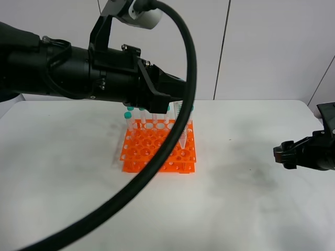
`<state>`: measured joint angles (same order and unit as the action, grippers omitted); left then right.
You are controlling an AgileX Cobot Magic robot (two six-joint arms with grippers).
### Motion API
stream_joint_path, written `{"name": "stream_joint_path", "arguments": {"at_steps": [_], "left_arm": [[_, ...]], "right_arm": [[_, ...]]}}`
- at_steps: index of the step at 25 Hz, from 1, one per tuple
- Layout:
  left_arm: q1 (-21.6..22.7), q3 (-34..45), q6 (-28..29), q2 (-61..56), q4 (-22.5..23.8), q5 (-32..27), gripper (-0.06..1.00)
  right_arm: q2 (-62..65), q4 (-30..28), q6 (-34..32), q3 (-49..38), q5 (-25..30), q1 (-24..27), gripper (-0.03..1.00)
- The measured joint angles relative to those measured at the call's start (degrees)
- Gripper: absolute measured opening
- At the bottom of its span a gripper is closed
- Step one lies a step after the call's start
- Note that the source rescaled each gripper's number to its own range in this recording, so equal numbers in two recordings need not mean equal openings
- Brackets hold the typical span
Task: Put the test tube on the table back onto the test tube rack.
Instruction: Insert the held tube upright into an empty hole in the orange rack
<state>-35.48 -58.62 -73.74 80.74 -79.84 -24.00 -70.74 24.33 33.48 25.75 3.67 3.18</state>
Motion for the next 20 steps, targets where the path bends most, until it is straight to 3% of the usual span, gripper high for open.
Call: {"name": "stream_joint_path", "arguments": {"at_steps": [3,11,20], "left_arm": [[0.0,0.0,0.0,0.0,0.0,-0.3,0.00],[0.0,0.0,0.0,0.0,0.0,-0.6,0.00],[0.0,0.0,0.0,0.0,0.0,-1.3,0.00]], "right_arm": [[0.0,-4.8,-6.1,1.8,2.6,2.4,0.93],[0.0,-19.1,-21.9,3.1,7.4,2.4,0.93],[-0.1,-22.4,-24.3,11.5,18.5,2.4,0.93]]}}
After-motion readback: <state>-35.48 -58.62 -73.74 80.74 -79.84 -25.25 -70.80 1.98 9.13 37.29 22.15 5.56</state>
